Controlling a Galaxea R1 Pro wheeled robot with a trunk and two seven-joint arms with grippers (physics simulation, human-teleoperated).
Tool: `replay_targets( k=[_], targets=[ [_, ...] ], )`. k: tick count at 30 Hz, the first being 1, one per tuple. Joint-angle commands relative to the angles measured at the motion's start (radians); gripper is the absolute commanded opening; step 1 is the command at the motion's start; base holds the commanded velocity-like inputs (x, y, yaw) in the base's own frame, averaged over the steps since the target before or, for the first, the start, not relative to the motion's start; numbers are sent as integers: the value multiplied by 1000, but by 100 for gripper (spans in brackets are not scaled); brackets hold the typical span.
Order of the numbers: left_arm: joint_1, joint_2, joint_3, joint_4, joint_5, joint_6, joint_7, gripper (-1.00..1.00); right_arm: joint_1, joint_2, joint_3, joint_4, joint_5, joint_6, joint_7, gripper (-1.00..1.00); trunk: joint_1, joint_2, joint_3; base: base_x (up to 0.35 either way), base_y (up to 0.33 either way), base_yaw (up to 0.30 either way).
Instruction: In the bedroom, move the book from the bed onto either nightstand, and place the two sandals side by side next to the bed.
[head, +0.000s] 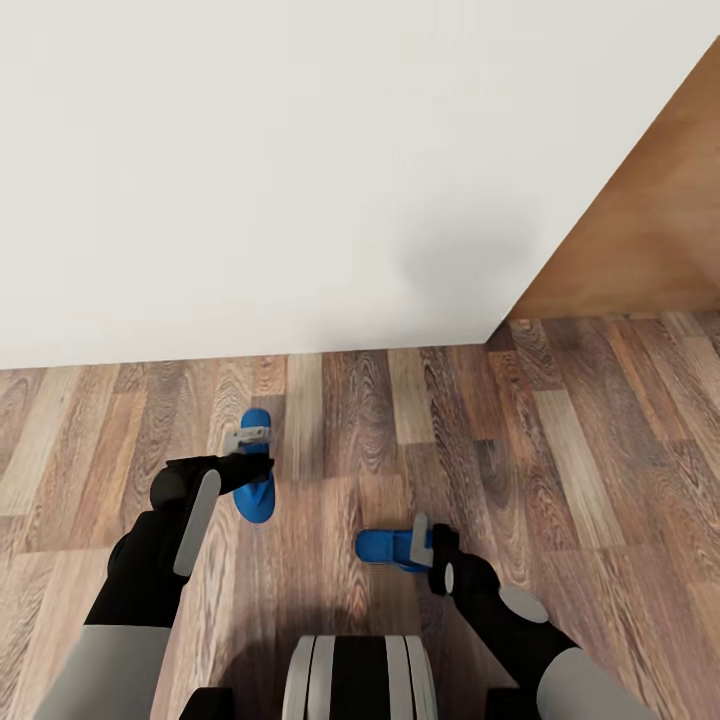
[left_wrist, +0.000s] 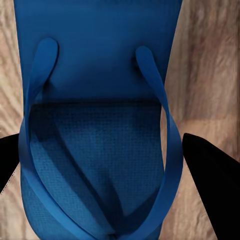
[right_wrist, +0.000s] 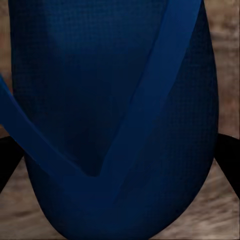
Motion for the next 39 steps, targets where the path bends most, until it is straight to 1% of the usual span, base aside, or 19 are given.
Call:
replay_targets(
  k=[1, 9, 11, 13, 15, 17, 18, 19, 20, 21, 22, 23, 25, 28, 31, 35, 37, 38, 39],
  targets=[
    [-1, 0, 0, -1, 9, 4, 8, -100, 0, -1, 3, -8, 8, 11, 7, -100, -1, 0, 3, 0, 0, 0],
    [-1, 1, 0, 0, 8, 3, 9, -100, -1, 0, -7, -24, 6, 49, 2, -100, -4, 2, 34, 0, 0, 0],
    [0, 1, 0, 1, 8, 3, 9, -100, -1, 0, -18, -37, 4, 67, -12, -100, -5, 2, 42, 0, 0, 0],
    [0, 1, 0, 2, 8, 2, 10, -100, -1, 0, -42, -55, -3, 74, -21, -100, -6, 3, 50, 0, 0, 0],
    [-1, 1, -1, 3, 7, 2, 10, -100, -1, 4, -89, -61, -8, 76, -24, -100, -7, 3, 57, 0, 0, 0],
    [-1, 0, -3, 3, 7, 2, 10, -100, -1, 27, -147, -65, -18, 77, -25, -100, -8, 4, 65, 0, 0, 0],
    [0, 0, -4, 4, 6, 2, 10, -100, -1, 43, -186, -68, -25, 76, -26, -100, -8, 4, 69, 0, 0, 0],
    [0, 0, -5, 4, 6, 2, 10, -100, -1, 62, -250, -75, -35, 71, -27, -100, -9, 4, 73, 0, 0, 0],
    [0, 0, -5, 4, 6, 2, 10, -100, -1, 72, -290, -79, -40, 67, -28, -100, -9, 4, 77, 0, 0, 0],
    [0, -1, -6, 4, 6, 2, 10, -100, -1, 76, -307, -81, -42, 64, -29, -100, -10, 5, 81, 0, 0, 0],
    [0, -1, -6, 4, 6, 1, 10, -100, -1, 86, -351, -84, -47, 52, -29, -100, -10, 5, 85, 0, 0, 0],
    [0, -2, -6, 4, 6, 1, 10, -100, -1, 100, -396, -86, -73, 27, -30, -100, -10, 5, 88, 0, 0, 0],
    [0, -2, -6, 5, 6, 1, 11, -100, -1, 112, -448, -87, -128, 2, -33, -100, -11, 6, 96, 0, 0, 0],
    [0, -3, -6, 9, 5, 1, 11, -100, 0, 118, -497, -88, -229, -20, -40, -100, -13, 6, 108, 0, 0, 0],
    [0, -3, -8, 9, 5, 1, 11, -100, 1, 122, -506, -103, -287, -27, -40, -100, -14, 7, 119, 0, 0, 0],
    [0, -3, -8, 11, 6, 1, 11, -100, 2, 138, -509, -129, -304, -25, -38, -100, -16, 8, 135, 0, 0, 0],
    [0, -4, -8, 10, 6, 1, 11, -100, 2, 160, -515, -137, -343, -23, -39, -100, -17, 8, 143, 0, 0, 0],
    [0, -4, -8, 11, 6, 1, 11, -100, 2, 167, -522, -148, -379, -21, -40, -100, -17, 9, 146, 0, 0, 0],
    [1, -4, -8, 12, 6, 1, 11, -100, 2, 168, -524, -152, -391, -20, -40, -100, -18, 9, 150, 0, 0, 0]
  ],
)
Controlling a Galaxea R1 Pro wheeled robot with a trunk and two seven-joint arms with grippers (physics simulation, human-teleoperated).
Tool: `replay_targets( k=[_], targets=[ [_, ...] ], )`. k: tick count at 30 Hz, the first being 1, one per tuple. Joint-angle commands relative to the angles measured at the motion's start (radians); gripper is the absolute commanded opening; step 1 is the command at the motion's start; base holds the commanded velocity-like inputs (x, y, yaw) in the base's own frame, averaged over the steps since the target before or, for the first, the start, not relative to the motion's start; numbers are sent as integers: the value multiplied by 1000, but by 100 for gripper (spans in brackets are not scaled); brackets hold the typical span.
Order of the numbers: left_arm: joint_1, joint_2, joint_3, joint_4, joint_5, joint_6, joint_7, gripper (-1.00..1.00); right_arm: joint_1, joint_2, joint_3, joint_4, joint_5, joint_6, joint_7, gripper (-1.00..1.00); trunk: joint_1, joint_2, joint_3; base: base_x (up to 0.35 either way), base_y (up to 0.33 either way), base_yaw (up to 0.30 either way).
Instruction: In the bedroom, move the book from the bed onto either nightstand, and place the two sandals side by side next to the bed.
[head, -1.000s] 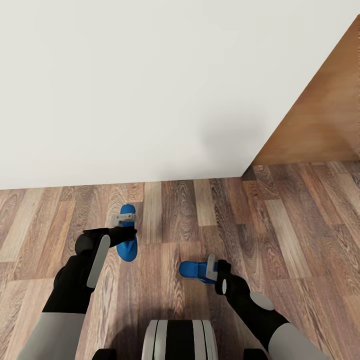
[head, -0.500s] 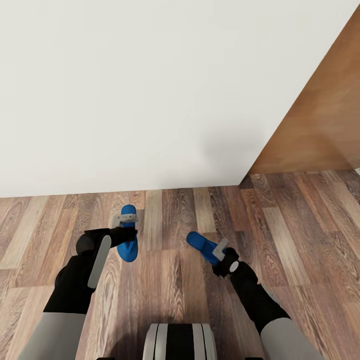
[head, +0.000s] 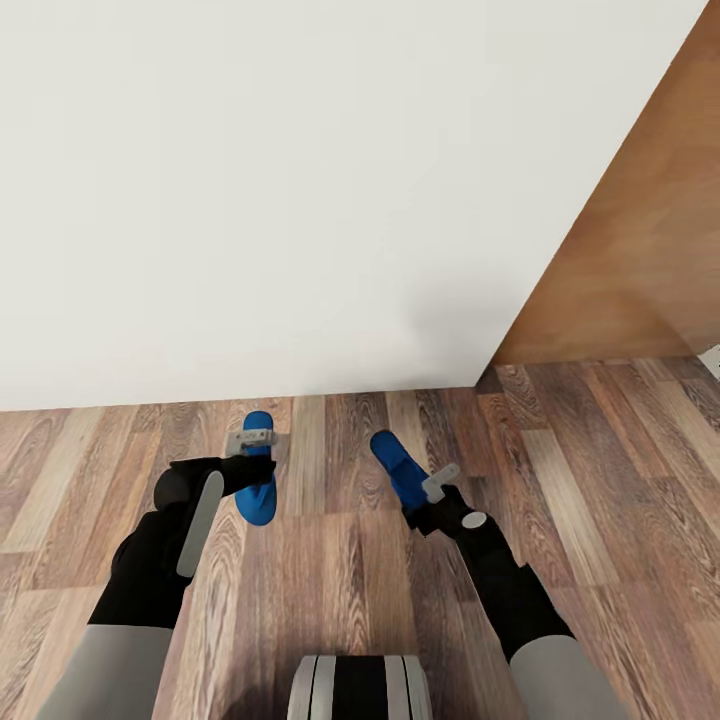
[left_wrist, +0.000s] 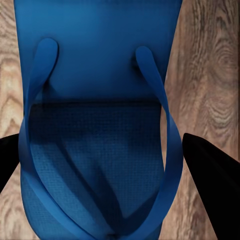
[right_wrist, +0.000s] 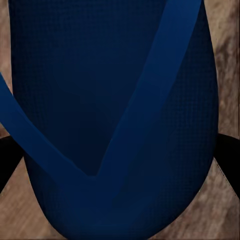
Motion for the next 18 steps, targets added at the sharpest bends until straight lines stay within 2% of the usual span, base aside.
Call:
replay_targets(
  k=[1, 4, 7, 15, 16, 17, 18],
  targets=[
    [1, 0, 0, 1, 10, 4, 8, -100, 0, 3, -7, -14, -24, 5, 6, -100, -1, 0, 3, 0, 0, 0],
    [7, 1, 0, 6, 10, 1, 8, -100, 1, 7, -15, -35, -107, 6, -26, -100, -2, 1, 15, 0, 0, 0],
    [10, 0, 0, 26, 11, -32, 7, -100, 1, 7, -17, -50, -162, 6, -62, -100, -3, 1, 26, 0, 0, 0],
    [16, -1, 0, 79, 11, -91, 7, -100, 1, 12, -18, -55, -188, 0, -108, -100, -7, 3, 57, 0, 0, 0],
    [19, -1, 0, 114, 13, -117, 7, -100, 1, 24, -19, -54, -193, -3, -137, -100, -7, 4, 61, 0, 0, 0],
    [41, -1, 0, 231, 22, -266, 8, -100, 1, 33, -18, -55, -270, -5, -181, -100, -8, 4, 65, 0, 0, 0],
    [44, -2, -1, 250, 23, -292, 8, -100, 1, 34, -18, -57, -283, -7, -184, -100, -8, 4, 69, 0, 0, 0]
  ],
)
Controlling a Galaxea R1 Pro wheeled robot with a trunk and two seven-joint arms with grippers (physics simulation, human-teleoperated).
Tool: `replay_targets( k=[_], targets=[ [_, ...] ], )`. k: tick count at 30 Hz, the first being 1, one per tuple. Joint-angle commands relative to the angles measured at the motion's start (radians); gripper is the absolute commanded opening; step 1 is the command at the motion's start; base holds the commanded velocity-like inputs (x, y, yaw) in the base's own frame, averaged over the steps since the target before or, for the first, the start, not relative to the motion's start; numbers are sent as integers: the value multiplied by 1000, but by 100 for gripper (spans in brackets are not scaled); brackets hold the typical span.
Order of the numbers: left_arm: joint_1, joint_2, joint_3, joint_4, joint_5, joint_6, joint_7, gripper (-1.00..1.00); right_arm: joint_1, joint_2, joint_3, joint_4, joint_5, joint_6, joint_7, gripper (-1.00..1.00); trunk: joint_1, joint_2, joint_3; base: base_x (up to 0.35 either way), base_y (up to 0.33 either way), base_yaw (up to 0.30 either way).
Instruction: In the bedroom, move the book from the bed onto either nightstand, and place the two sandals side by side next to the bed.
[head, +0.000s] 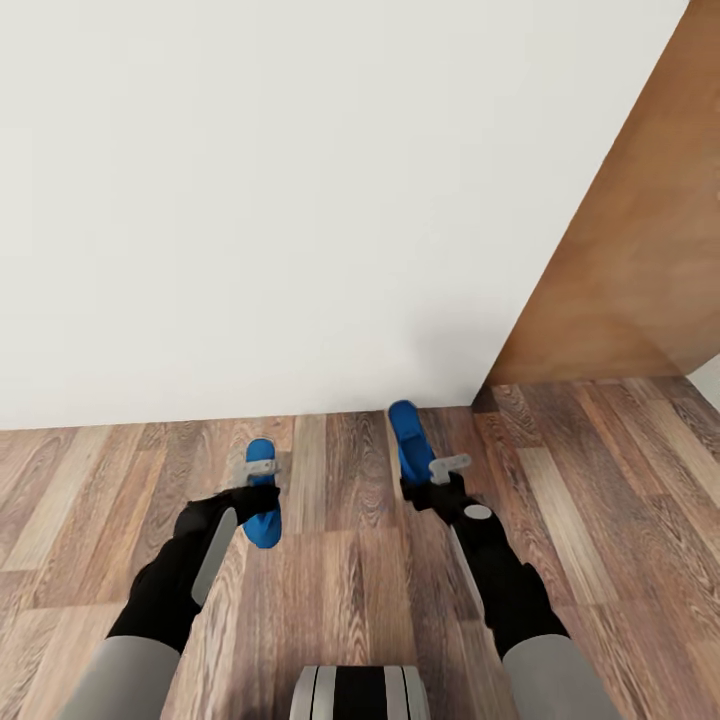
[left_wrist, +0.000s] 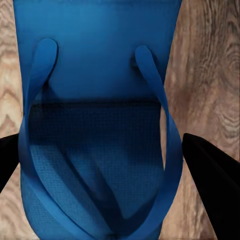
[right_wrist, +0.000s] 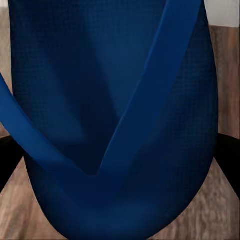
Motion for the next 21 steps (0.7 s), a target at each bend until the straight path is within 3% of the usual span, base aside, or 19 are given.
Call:
replay_targets(
  k=[1, 3, 7, 14, 18, 21],
  targets=[
    [1, -6, -5, 12, 12, -14, 9, -100, 0, 1, -1, -4, 1, 2, 6, -100, -1, 0, 3, 0, 0, 0],
    [6, -38, -28, 41, 7, -44, 17, -100, 0, 3, -2, -4, -15, -33, 1, -100, -2, 0, 11, 0, 0, 0],
    [6, -38, -29, 43, 6, -45, 18, -100, 1, 3, 0, 22, -16, -83, -10, -100, -3, 1, 27, 0, 0, 0],
    [6, -39, -30, 48, 6, -45, 13, -100, 11, 4, 1, 109, -13, -322, -16, -100, -6, 3, 54, 0, 0, 0],
    [6, -40, -30, 56, 7, -47, 12, -100, 12, 3, 6, 123, -5, -345, -16, -100, -8, 4, 69, 0, 0, 0],
    [6, -40, -31, 66, 8, -57, 12, -100, 12, 2, 6, 121, -8, -309, -11, -100, -10, 5, 81, 0, 0, 0]
  ],
)
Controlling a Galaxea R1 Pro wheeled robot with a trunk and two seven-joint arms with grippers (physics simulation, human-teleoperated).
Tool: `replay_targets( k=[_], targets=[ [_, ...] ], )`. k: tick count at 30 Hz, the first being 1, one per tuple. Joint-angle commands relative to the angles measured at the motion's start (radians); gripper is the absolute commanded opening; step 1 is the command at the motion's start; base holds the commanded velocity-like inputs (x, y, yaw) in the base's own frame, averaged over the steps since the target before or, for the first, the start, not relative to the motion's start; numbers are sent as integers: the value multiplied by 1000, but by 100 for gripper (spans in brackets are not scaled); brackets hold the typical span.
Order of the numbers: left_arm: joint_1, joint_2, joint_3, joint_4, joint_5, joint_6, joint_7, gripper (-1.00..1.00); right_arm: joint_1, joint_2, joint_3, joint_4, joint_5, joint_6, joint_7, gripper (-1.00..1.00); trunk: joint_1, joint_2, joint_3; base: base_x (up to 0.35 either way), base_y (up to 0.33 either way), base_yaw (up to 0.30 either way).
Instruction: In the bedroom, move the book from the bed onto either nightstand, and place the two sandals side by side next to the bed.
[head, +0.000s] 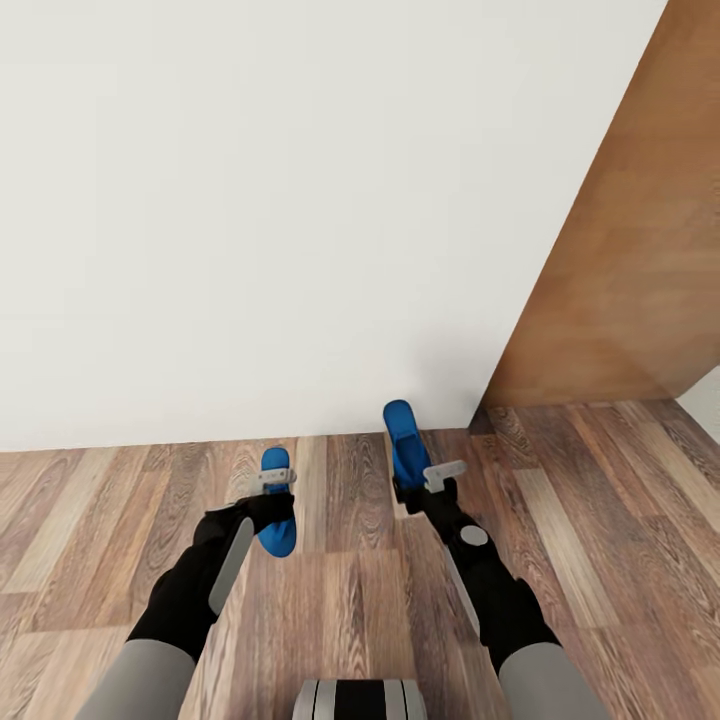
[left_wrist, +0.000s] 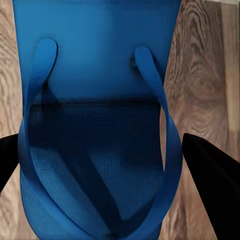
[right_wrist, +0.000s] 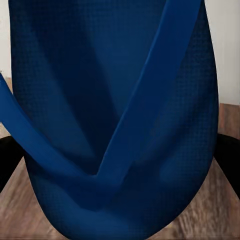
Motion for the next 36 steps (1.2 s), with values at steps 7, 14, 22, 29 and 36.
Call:
replay_targets(
  k=[7, 14, 22, 29, 36],
  targets=[
    [0, 1, -1, 12, 11, -5, 8, -100, 0, 1, 3, -8, 8, 114, 13, -100, -3, 1, 26, 0, 0, 0],
    [0, 0, -1, 13, 12, -6, 10, -100, 0, 2, 5, -9, 3, 128, 7, -100, -6, 3, 53, 0, 0, 238],
    [0, -1, -1, 13, 12, -6, 9, -100, 0, 2, 5, -8, 3, 130, 6, -100, -10, 5, 84, 0, 0, 280],
    [0, -1, -1, 13, 13, -7, 7, -100, 0, 2, 5, -2, 4, 126, 7, -100, -13, 7, 111, 0, 0, 281],
    [0, -1, -1, 13, 15, -7, 7, -100, 0, 2, 5, -1, 3, 125, 6, -100, -16, 8, 138, 0, 0, 281]
  ],
)
